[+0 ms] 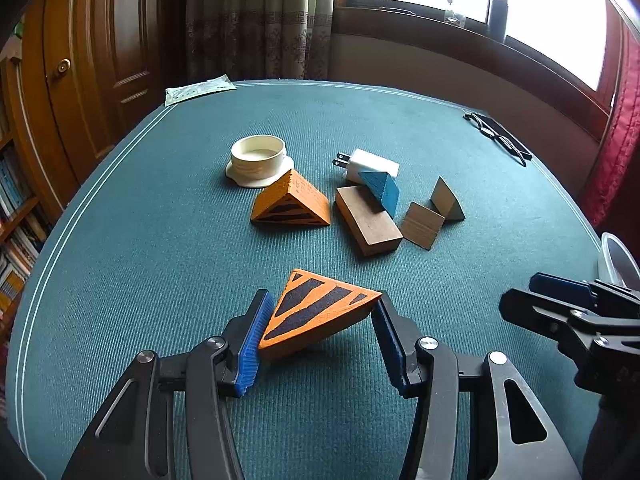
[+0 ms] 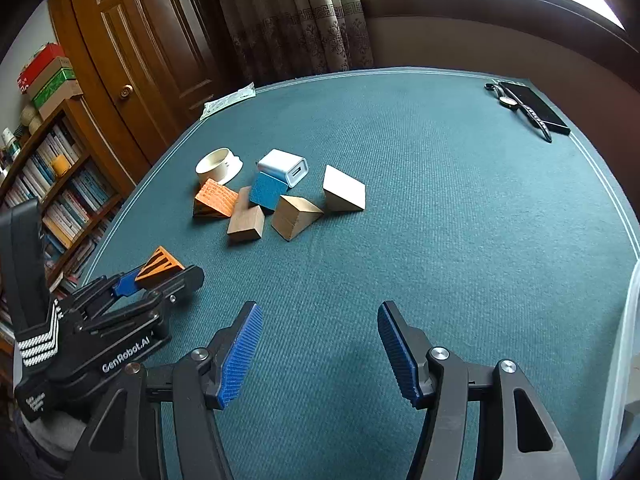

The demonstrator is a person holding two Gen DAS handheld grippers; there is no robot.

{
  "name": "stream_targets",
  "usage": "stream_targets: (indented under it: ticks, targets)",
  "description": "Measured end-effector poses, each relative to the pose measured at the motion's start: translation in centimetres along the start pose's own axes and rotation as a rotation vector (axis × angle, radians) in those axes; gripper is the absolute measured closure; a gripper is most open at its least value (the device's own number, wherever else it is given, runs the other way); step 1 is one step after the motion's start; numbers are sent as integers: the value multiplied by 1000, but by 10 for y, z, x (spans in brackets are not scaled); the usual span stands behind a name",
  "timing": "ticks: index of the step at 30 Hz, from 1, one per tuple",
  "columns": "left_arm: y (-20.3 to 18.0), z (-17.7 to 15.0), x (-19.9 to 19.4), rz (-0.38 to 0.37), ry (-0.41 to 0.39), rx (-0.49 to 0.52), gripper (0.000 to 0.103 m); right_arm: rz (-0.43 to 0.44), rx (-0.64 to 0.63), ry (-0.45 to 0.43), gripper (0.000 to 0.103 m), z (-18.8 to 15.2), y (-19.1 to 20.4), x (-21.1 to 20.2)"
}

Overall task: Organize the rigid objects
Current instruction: 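Grasp the light wood cube with the right tool while the left holds the orange block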

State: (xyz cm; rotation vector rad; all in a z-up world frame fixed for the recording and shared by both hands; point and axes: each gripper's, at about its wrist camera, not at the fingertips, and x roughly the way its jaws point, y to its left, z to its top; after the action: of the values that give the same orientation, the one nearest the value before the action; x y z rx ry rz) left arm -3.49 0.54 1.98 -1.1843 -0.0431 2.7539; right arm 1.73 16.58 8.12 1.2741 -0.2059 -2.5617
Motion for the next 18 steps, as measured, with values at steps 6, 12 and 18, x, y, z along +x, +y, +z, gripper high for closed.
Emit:
stream_targets:
  ticks: [6,12,18]
  targets:
    - [1,0,-4,-6,-11,-4,51,32,19,4,48,22,14,27]
    - [4,0,-2,-5,-5,-23,51,22,12,6,49,35,23,48]
    - [4,-2,1,-3,6,-30,51,-6,16,0,53,44,22,61]
